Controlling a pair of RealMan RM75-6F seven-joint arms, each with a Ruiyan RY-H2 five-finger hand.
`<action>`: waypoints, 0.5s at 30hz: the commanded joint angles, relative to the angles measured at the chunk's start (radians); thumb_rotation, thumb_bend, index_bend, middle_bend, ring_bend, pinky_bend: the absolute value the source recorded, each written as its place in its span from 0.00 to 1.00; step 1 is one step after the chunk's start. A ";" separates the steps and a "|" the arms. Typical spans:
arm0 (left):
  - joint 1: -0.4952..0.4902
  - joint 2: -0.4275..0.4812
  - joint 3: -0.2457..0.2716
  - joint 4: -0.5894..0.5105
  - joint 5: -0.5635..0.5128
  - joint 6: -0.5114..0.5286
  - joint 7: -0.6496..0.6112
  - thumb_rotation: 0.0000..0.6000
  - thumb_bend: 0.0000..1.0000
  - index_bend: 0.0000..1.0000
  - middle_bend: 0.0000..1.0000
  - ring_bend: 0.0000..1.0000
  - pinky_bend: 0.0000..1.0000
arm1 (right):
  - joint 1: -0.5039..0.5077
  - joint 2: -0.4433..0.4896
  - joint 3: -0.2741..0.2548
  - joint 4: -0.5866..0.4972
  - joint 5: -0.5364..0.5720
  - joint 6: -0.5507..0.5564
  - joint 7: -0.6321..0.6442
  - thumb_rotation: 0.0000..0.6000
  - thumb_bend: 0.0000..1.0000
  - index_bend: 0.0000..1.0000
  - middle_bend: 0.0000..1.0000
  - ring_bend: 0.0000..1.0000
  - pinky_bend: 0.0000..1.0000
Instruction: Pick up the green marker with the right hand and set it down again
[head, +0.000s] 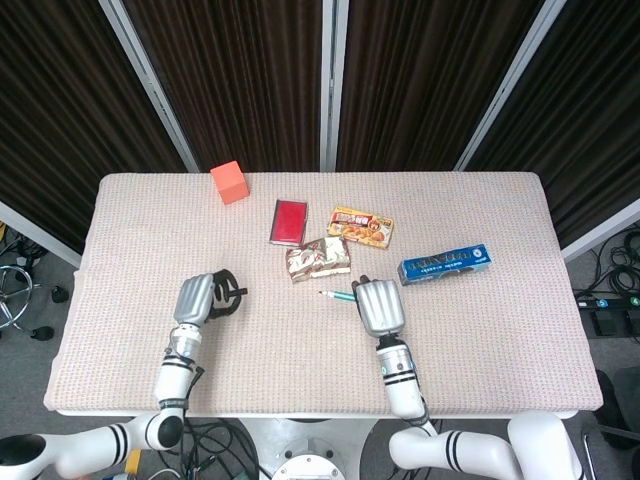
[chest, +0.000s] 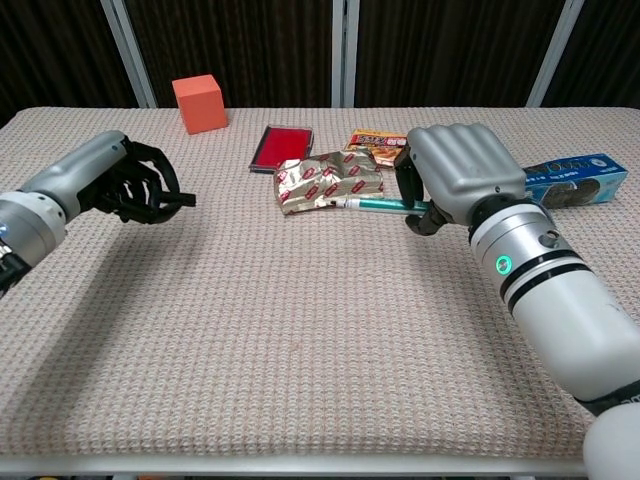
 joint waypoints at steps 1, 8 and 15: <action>-0.007 -0.011 0.014 0.027 0.002 -0.057 -0.021 1.00 0.39 0.57 0.59 0.55 0.56 | -0.005 0.005 0.011 0.021 0.020 -0.056 0.003 1.00 0.14 0.68 0.60 0.70 0.82; -0.013 0.002 0.016 0.053 0.022 -0.093 -0.044 1.00 0.23 0.30 0.35 0.31 0.31 | -0.013 0.017 0.051 -0.011 0.102 -0.124 -0.078 1.00 0.00 0.26 0.31 0.27 0.57; 0.015 0.056 0.000 -0.014 0.044 -0.031 -0.033 1.00 0.21 0.30 0.31 0.27 0.25 | -0.066 0.088 0.059 -0.149 0.065 -0.061 -0.038 1.00 0.00 0.16 0.24 0.17 0.50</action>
